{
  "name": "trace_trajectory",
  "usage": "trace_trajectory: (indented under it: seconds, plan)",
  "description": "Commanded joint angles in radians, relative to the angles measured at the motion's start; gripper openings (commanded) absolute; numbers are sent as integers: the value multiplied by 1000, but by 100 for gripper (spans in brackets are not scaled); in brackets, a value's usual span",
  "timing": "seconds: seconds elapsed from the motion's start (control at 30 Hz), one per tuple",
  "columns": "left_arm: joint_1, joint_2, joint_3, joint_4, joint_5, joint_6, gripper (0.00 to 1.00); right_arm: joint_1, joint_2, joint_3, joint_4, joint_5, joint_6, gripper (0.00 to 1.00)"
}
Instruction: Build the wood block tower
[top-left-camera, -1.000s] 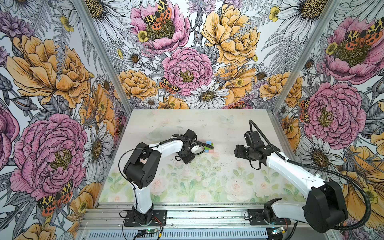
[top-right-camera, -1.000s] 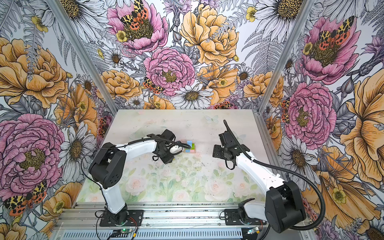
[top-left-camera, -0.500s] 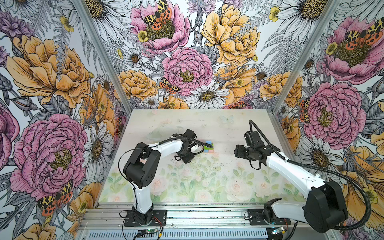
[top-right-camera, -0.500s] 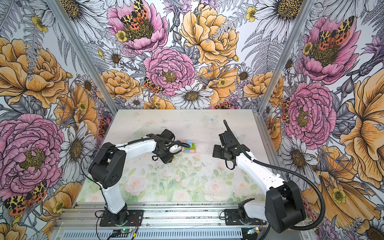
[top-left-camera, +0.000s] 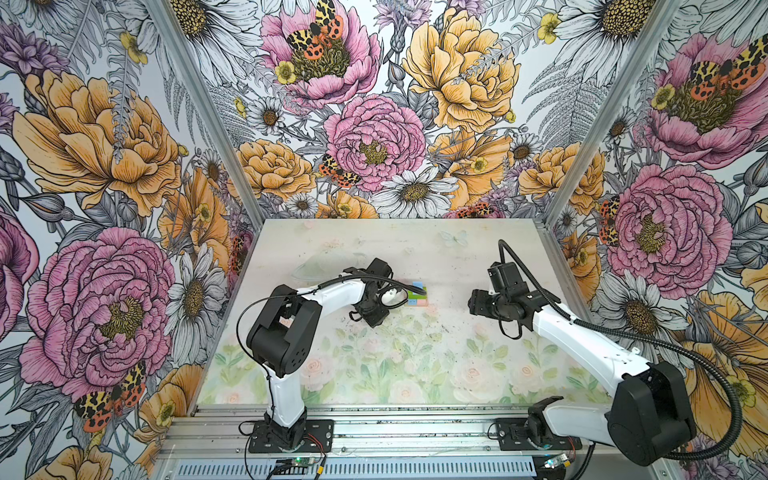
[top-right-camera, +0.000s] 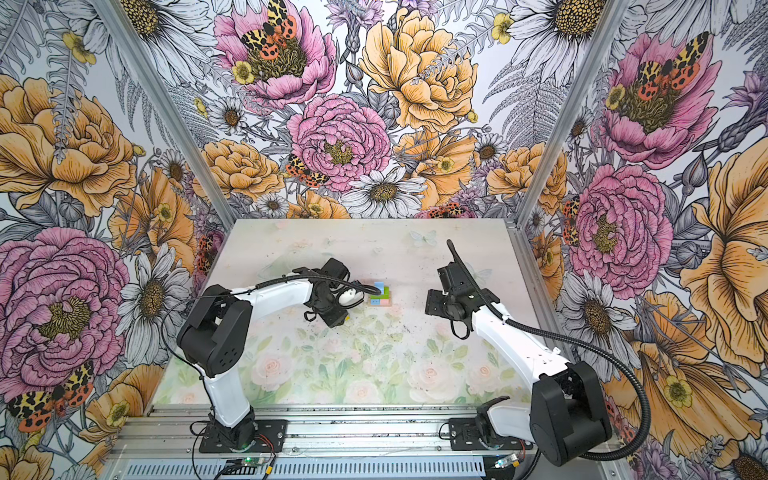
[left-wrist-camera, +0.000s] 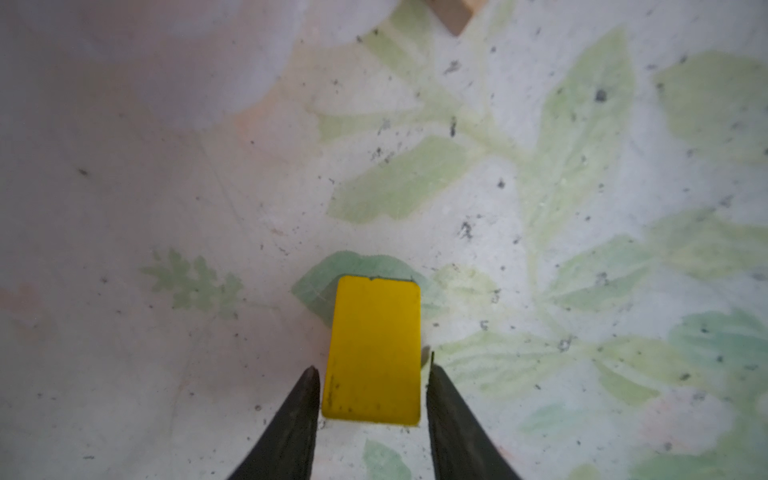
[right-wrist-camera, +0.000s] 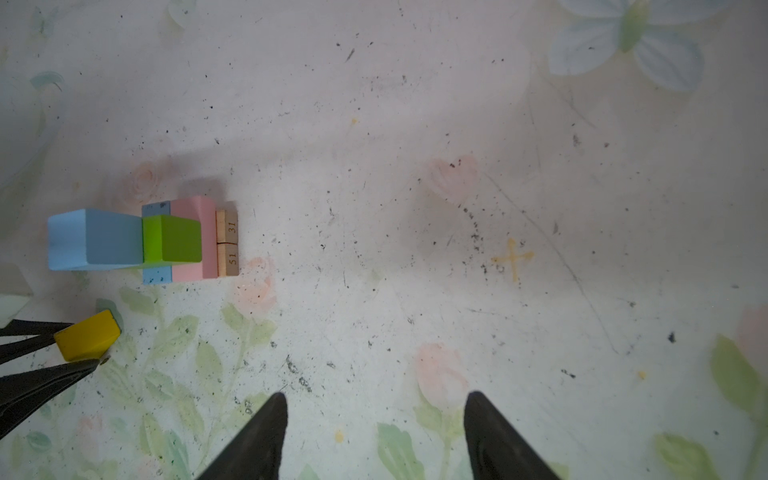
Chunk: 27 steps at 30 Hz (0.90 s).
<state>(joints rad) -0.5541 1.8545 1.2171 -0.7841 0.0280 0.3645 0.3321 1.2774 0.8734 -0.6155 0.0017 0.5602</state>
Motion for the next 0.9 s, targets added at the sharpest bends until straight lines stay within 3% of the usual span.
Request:
trace_trajectory:
  seconds: [0.0,0.43,0.7,0.87]
  plan:
    - [8,0,25,29,26,-16,44,-7,-5,6,15,-8,10,69]
    - [8,8,19,46,26,-22,41,-7,-5,4,17,-8,12,69]
    - [7,4,13,43,27,-21,27,-7,-7,1,17,-9,12,69]
    - [3,-11,12,39,9,-10,2,-8,-9,2,17,-10,12,69]
